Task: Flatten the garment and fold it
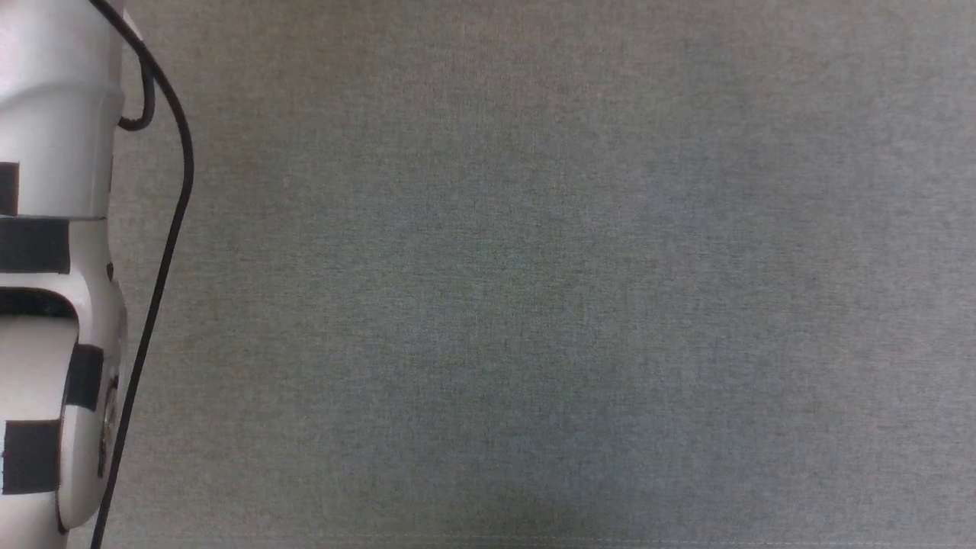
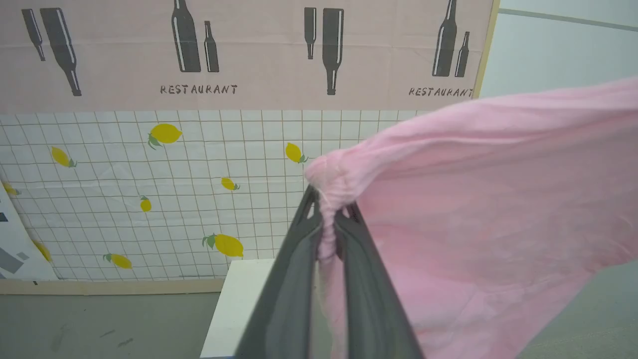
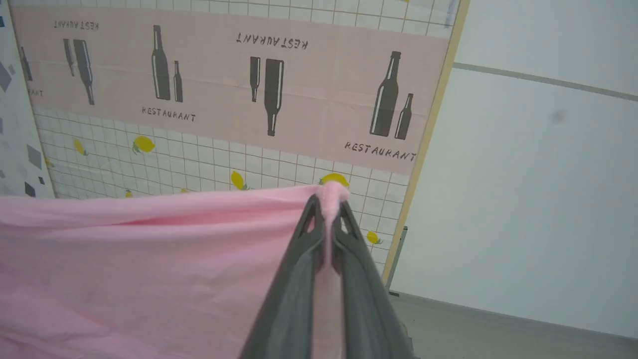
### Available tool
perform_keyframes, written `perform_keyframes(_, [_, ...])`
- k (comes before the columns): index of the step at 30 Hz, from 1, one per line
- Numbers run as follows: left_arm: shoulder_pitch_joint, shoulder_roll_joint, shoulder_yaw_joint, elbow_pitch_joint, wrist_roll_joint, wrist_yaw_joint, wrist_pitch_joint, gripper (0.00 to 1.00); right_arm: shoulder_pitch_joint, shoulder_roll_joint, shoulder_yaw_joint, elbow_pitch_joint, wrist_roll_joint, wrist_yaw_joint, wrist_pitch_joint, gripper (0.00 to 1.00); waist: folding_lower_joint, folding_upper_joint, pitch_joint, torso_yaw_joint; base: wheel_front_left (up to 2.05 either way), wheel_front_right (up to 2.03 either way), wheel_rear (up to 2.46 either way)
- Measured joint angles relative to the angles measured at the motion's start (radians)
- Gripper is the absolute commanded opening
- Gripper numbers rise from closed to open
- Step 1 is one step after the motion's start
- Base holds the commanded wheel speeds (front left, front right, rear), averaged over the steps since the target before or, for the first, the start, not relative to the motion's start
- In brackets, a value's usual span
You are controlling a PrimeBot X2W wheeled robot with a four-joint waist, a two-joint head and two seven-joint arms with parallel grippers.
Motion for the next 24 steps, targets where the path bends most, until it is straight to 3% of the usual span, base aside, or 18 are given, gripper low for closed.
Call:
perform_keyframes(5, [0.059, -0.021, -0.003, 0.077, -0.022, -0.053, -0.088, 0.00, 0.041, -0.002, 0.075, 0.030, 0.098, 0.000, -0.023, 0.00, 0.0000, 0.0000, 0.024, 0.014, 0.00, 0.00, 0.00])
perform_keyframes(11, [0.205, -0.063, -0.024, 0.150, -0.077, -0.104, -0.174, 0.00, 0.236, -0.055, 0.199, -0.029, 0.277, 0.000, -0.056, 0.00, 0.0000, 0.0000, -0.009, 0.035, 0.00, 0.00, 0.00])
perform_keyframes(14, [0.284, -0.079, -0.040, 0.157, -0.117, -0.117, -0.202, 0.00, 0.384, -0.096, 0.248, -0.120, 0.378, 0.000, -0.056, 0.00, 0.0000, 0.0000, -0.048, 0.044, 0.00, 0.00, 0.00])
perform_keyframes(15, [0.355, -0.087, -0.055, 0.148, -0.137, -0.118, -0.218, 0.00, 0.508, -0.127, 0.266, -0.195, 0.434, 0.000, -0.055, 0.00, 0.0000, 0.0000, -0.080, 0.050, 0.00, 0.00, 0.00])
perform_keyframes(18, [0.490, -0.095, -0.078, 0.113, -0.176, -0.119, -0.239, 0.00, 0.711, -0.173, 0.272, -0.305, 0.457, 0.000, -0.055, 0.00, -0.0002, 0.0000, -0.134, 0.058, 0.00, 0.00, 0.00])
perform_keyframes(24, [0.787, -0.099, -0.125, 0.040, -0.207, -0.119, -0.253, 0.00, 1.110, -0.161, 0.207, -0.477, 0.488, -0.001, 0.000, 0.00, -0.0002, 0.0000, -0.250, 0.068, 0.00, 0.00, 0.00])
